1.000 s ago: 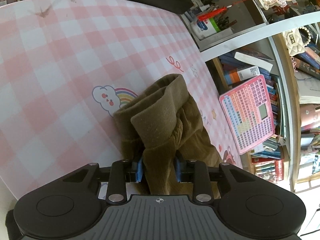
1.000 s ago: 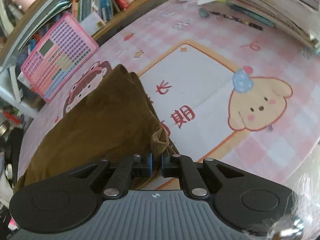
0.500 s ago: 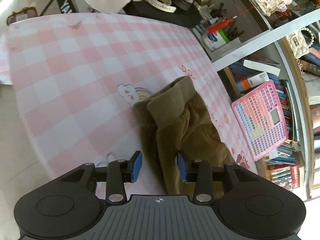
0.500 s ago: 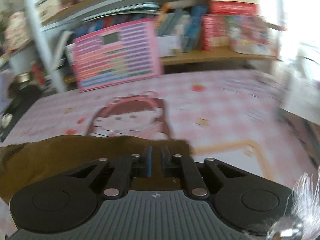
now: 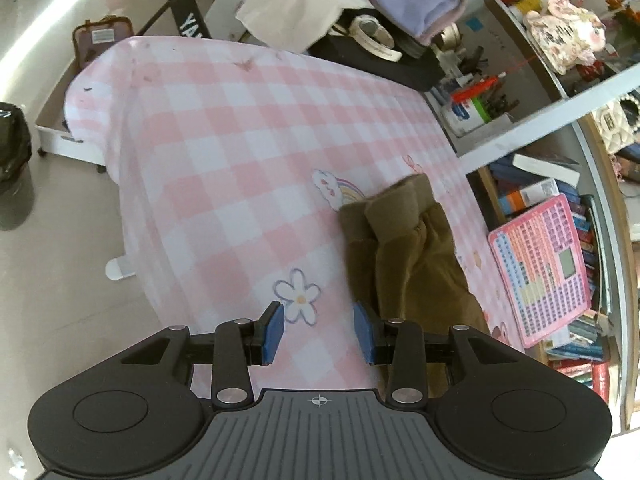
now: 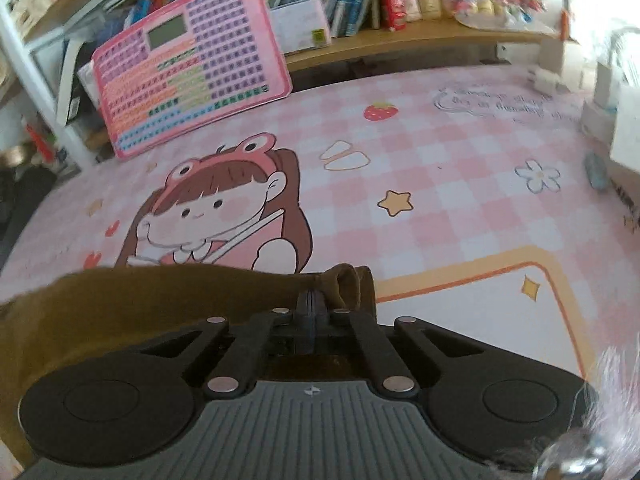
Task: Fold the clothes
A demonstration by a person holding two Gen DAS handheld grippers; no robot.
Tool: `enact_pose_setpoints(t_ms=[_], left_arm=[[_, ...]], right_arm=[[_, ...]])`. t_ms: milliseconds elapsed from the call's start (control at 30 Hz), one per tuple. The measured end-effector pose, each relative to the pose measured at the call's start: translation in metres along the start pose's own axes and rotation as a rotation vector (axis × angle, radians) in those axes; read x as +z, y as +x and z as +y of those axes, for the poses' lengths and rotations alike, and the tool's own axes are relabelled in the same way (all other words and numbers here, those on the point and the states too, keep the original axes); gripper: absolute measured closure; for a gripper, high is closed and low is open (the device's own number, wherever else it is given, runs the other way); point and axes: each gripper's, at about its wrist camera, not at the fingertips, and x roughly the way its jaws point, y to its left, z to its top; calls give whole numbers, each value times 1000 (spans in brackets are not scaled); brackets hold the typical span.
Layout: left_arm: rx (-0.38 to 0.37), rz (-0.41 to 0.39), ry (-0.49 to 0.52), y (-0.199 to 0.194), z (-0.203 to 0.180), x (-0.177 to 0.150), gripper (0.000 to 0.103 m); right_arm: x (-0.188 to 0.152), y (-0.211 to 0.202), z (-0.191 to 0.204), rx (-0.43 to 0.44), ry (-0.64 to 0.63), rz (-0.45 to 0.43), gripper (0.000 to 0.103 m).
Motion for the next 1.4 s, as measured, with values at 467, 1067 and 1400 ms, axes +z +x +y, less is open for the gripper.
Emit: enact_pose_setpoints(t_ms=[467,1067,1400], left_arm=[[-18,-9,49,45,-26,8,44],[-89,-60,-40,73,-30,26,60],[-188,-62,143,62,-52,29,85]], right_arm=[[-55,-60,59,75,-139,-1,93],[-128,-13,255,164,-536,127,88],[-134,-17,258,132,-550,122,88]])
